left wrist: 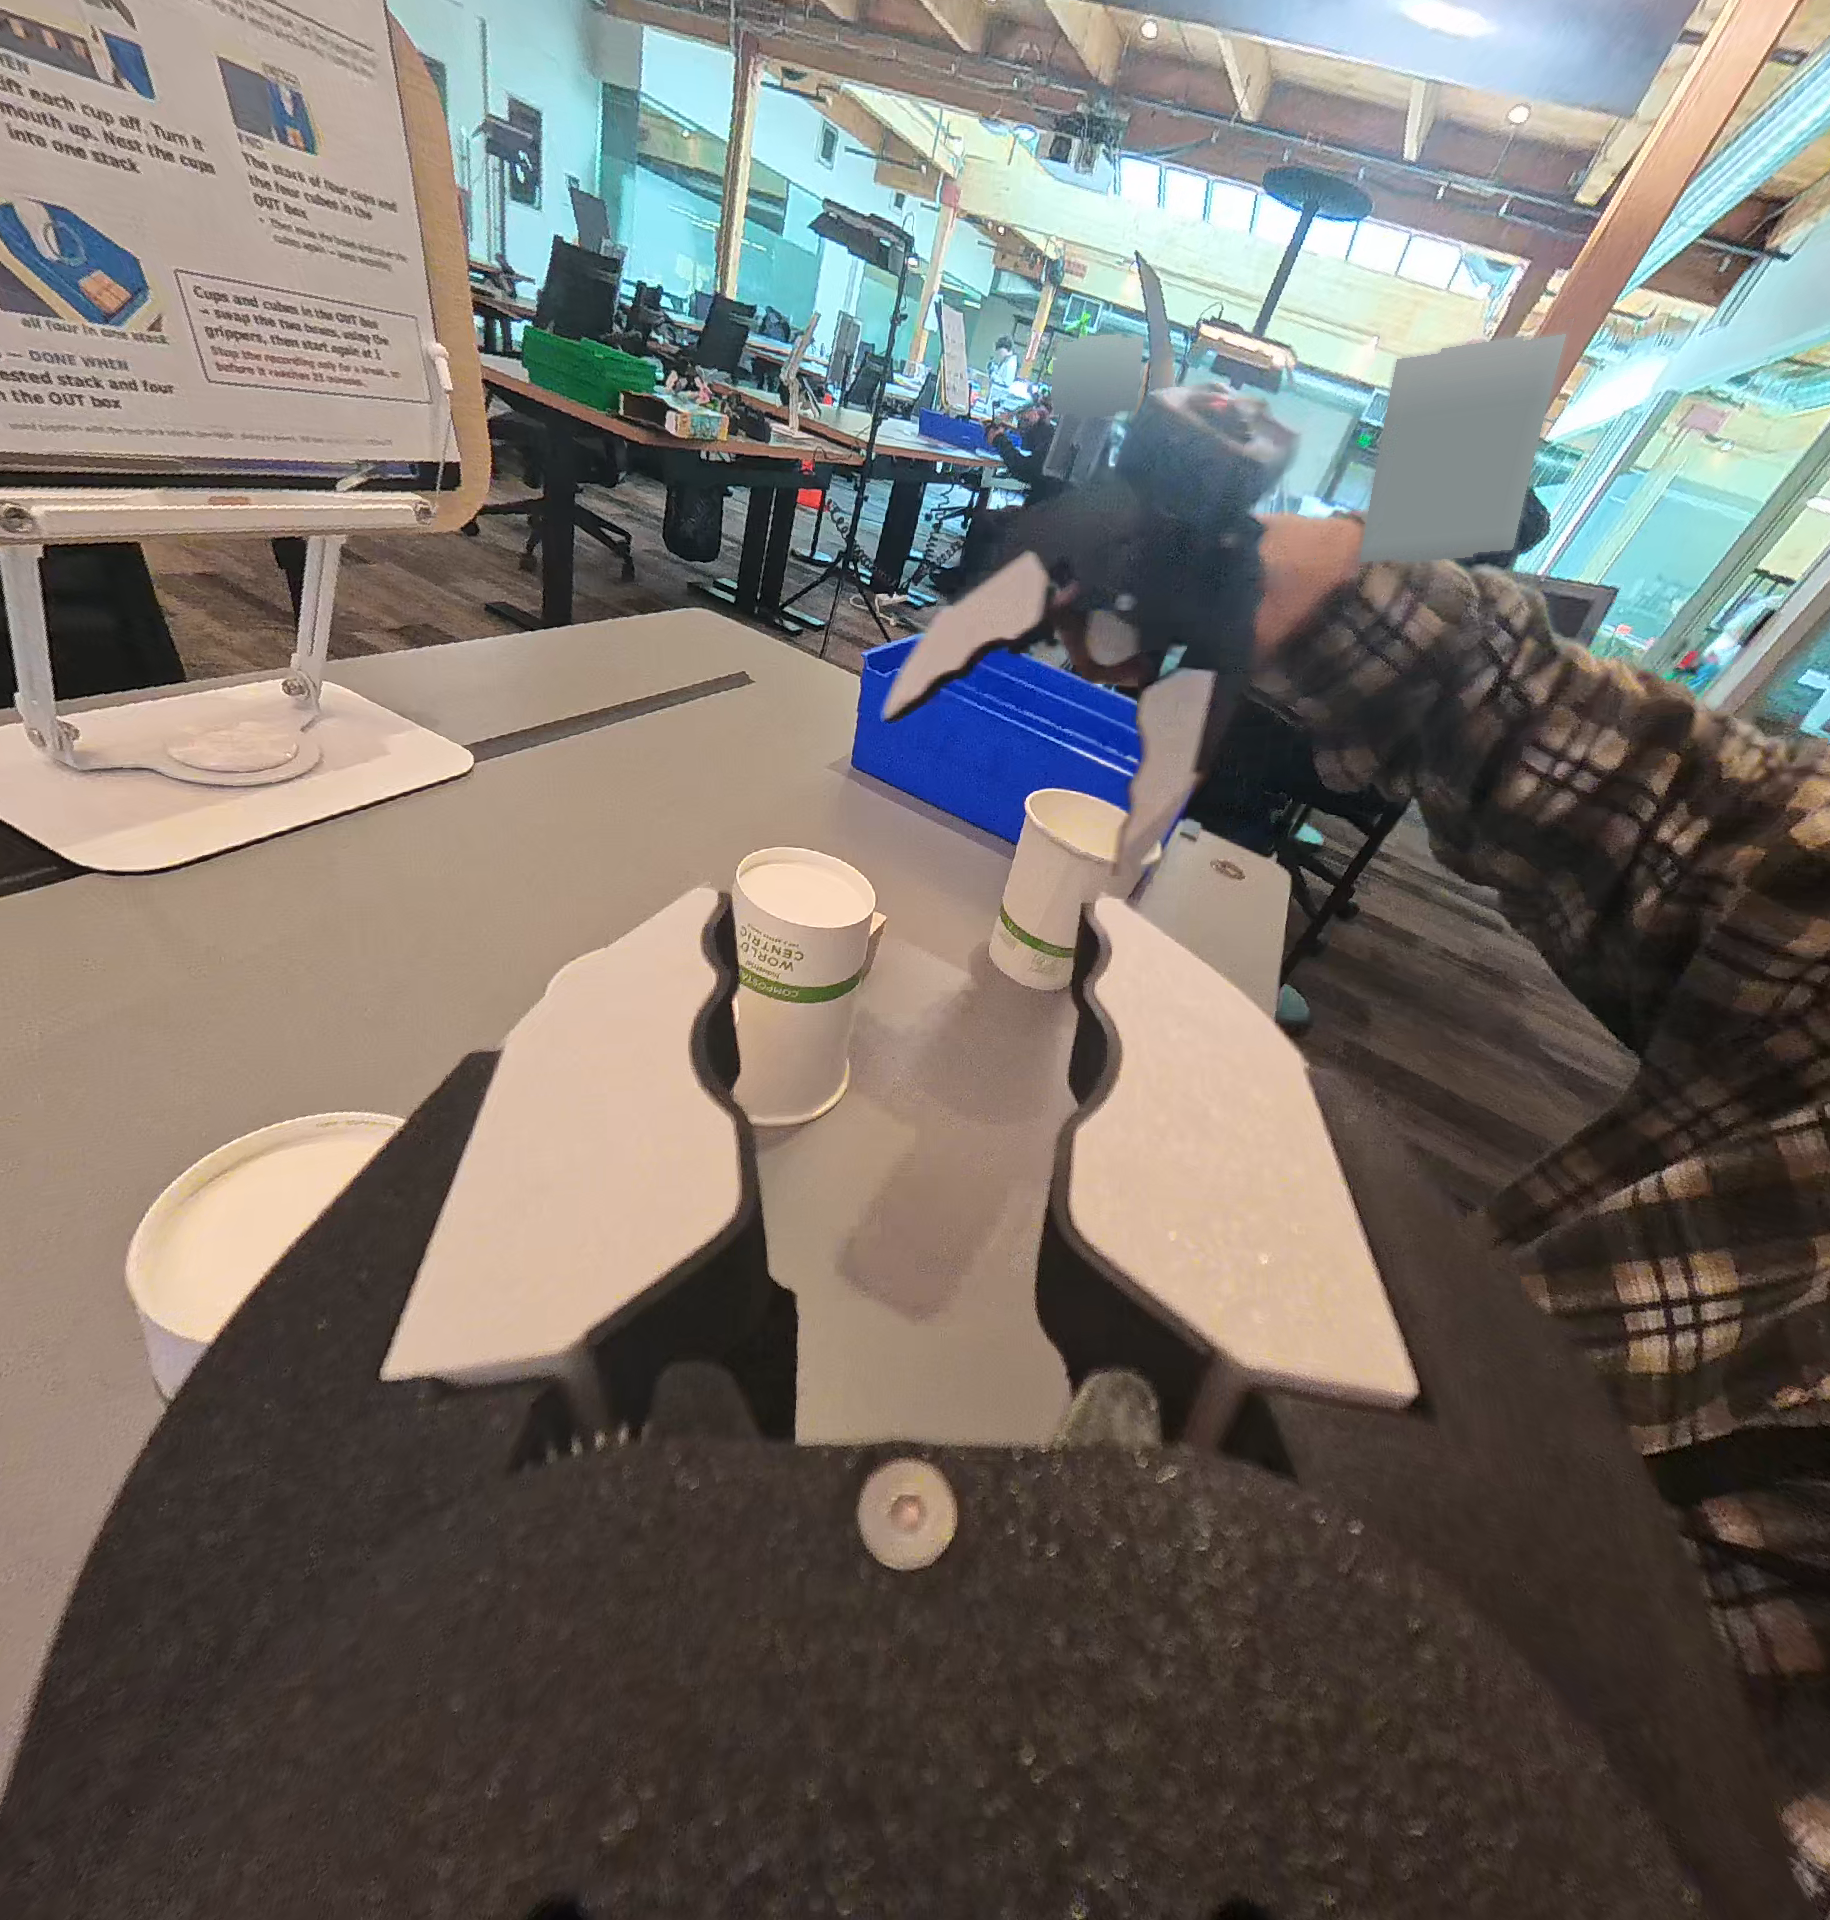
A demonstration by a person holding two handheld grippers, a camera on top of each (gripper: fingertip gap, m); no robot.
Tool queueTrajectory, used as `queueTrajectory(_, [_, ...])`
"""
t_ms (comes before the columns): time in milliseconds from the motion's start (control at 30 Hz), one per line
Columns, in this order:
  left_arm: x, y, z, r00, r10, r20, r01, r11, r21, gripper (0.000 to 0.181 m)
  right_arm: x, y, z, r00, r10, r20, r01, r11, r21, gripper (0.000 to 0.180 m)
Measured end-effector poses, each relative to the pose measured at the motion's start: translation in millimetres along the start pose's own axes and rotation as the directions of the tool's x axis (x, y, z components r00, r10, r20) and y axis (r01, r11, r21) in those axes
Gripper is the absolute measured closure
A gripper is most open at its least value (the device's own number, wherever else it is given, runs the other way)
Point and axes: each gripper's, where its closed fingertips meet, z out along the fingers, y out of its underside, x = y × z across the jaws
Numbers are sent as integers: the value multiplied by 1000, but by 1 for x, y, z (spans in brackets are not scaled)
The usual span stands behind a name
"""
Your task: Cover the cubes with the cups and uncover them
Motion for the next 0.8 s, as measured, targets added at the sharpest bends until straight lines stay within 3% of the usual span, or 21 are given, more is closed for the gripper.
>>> queueTrajectory(267, [-5, 8, 6, 999, -25, -20, 25, 999, -22, 120, 31, -36, 73, 982, -34, 186, 57, 991, -125, 65])
queueTrajectory(467, [-8, 8, 4, 998, -55, -41, 55, 998, -14, 120, 25, -31, 101, 961, -7, 277, 71, 973, -222, 74])
queueTrajectory(533, [-7, 7, 2, 997, -58, -43, 58, 998, -7, 120, 27, -28, 104, 961, 7, 275, 65, 966, -252, 90])
queueTrajectory(800, [-6, -6, -5, 997, -60, -43, 62, 996, 66, 121, 35, -41, 74, 970, 50, 238, -5, 983, -184, 90])
